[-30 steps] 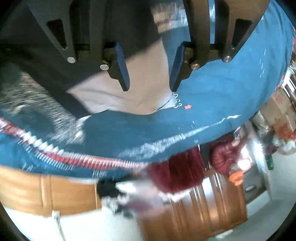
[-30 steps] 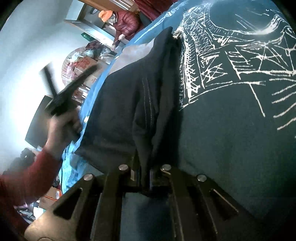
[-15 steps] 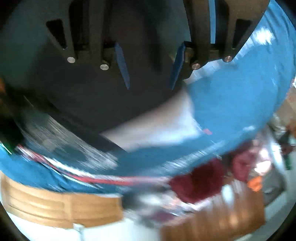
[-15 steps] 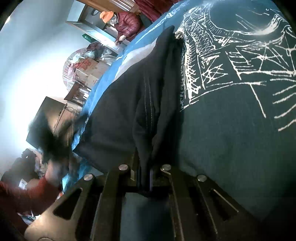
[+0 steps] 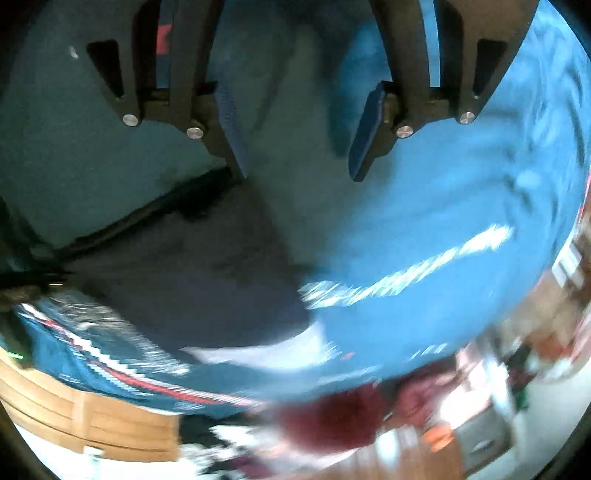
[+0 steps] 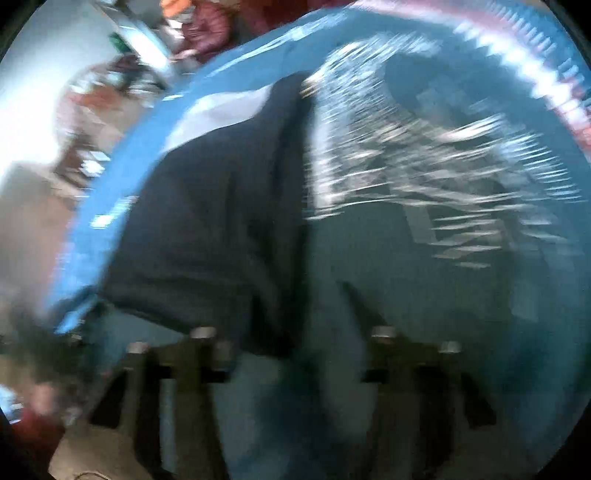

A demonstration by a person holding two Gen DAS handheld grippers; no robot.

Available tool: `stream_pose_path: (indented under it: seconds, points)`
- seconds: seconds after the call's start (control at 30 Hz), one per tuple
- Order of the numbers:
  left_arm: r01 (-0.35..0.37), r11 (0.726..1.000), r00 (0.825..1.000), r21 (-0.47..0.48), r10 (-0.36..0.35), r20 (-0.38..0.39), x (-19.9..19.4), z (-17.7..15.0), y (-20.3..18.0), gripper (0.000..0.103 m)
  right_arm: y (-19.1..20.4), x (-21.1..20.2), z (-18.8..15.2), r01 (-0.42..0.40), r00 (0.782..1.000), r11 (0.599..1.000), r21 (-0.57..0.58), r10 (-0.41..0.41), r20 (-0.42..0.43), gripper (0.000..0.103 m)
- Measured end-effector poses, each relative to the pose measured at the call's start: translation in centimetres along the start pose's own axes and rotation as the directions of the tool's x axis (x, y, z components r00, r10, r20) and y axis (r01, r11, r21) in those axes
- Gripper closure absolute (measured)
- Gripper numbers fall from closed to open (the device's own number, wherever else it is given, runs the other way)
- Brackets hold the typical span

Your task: Fold large clothes

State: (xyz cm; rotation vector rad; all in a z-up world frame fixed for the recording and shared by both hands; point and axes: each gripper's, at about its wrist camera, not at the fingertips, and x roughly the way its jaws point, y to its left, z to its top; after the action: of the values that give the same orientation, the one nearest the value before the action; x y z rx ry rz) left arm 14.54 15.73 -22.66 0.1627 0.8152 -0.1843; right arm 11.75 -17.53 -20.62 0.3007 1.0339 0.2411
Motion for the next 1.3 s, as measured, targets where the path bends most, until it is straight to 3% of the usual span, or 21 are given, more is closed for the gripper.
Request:
stream_pose_path:
  seconds: [0.07, 0.13, 0.2, 0.23, 0.3, 0.4, 0.53, 0.67, 0.77, 1.3]
  points:
    - [-0.019, 0.997, 0.999, -0.075, 0.016, -0.051, 0.8, -0.5, 1.5, 0.042, 0.5, -2.1, -1.1, 0.103, 0.994, 0.995, -0.008, -0.103, 0.026, 0.050]
    - [-0.028, 0.991, 0.998, -0.129, 0.021, -0.052, 0.4, -0.9, 2.2, 0.042, 2.0, -4.0, -3.2, 0.154, 0.986, 0.988, -0.032, -0.151, 0.069, 0.040]
    - [-0.025, 0.988, 0.999, -0.155, 0.019, -0.038, -0.2, -0.7, 1.7, 0.042, 3.8, -4.6, -6.0, 0.177, 0.980, 0.981, -0.080, -0.167, 0.110, 0.014]
    - [-0.011, 0.987, 1.000, -0.163, 0.006, -0.031, -0.5, -0.7, 1.3, 0.042, 4.2, -4.5, -6.5, 0.178, 0.979, 0.980, -0.089, -0.168, 0.113, 0.011]
    - [0.015, 0.987, 1.000, -0.159, -0.017, -0.009, -1.0, -0.6, -0.4, 0.039, 4.9, -3.2, -8.5, 0.192, 0.979, 0.977, -0.094, -0.183, 0.091, 0.011]
    - [0.045, 0.989, 0.999, -0.139, -0.049, -0.022, 0.0, -1.2, -2.4, 0.025, 4.7, -1.4, -9.7, 0.217, 0.975, 0.973, -0.074, -0.212, 0.063, 0.011]
    - [0.006, 0.996, 0.999, -0.088, -0.009, -0.034, 1.3, -2.3, -3.7, 0.018, 4.3, -0.9, -10.1, 0.247, 0.967, 0.967, -0.057, -0.242, 0.079, 0.000]
    - [0.009, 0.996, 0.999, -0.089, -0.014, -0.052, 1.4, -2.0, -3.8, 0.011, 4.5, -0.1, -10.2, 0.262, 0.964, 0.962, -0.075, -0.257, 0.071, 0.000]
    - [-0.016, 0.995, 0.997, -0.094, 0.009, -0.077, 1.8, -1.7, -3.8, 0.000, 4.3, 0.0, -10.1, 0.257, 0.965, 0.964, -0.071, -0.252, 0.072, 0.000]
    - [-0.035, 0.994, 0.996, -0.106, 0.025, -0.089, 2.4, -1.5, -3.6, 0.000, 4.4, -0.1, -10.5, 0.258, 0.964, 0.964, -0.067, -0.253, 0.080, 0.000]
